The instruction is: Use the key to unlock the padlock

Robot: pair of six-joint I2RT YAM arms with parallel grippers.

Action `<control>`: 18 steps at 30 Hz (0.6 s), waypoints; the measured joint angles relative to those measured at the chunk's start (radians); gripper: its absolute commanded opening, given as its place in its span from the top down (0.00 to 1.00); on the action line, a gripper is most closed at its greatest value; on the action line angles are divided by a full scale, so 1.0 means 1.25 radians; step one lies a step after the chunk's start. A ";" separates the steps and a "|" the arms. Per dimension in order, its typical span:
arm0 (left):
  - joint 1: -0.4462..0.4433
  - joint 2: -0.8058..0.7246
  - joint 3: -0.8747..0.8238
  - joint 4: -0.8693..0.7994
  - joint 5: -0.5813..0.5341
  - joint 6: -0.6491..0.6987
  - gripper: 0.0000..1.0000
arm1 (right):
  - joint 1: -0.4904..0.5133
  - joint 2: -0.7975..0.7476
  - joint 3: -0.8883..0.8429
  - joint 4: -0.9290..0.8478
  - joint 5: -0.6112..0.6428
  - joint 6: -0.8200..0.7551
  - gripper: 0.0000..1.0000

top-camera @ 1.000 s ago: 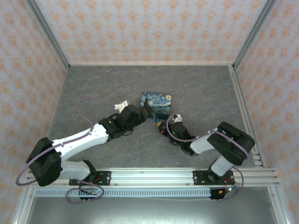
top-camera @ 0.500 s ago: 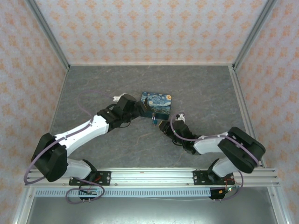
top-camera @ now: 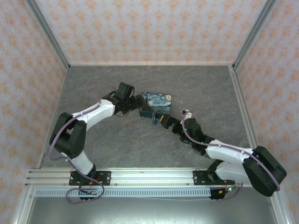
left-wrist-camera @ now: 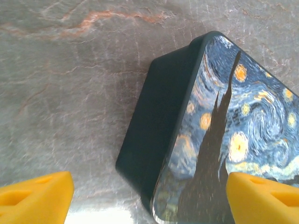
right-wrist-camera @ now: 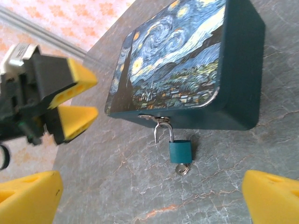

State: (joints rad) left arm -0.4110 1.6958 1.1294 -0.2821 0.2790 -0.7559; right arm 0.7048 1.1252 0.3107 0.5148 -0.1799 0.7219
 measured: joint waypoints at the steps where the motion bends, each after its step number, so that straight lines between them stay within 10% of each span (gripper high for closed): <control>1: 0.001 0.018 0.013 0.005 0.006 0.006 0.15 | -0.001 0.002 0.000 0.000 -0.010 -0.002 0.00; 18: 0.000 0.040 -0.058 0.110 0.038 0.013 0.19 | -0.002 0.150 0.000 0.145 -0.115 -0.083 0.00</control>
State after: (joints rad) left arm -0.4107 1.7454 1.0569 -0.1448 0.3267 -0.7391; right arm 0.7029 1.3125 0.3107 0.6956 -0.3237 0.6186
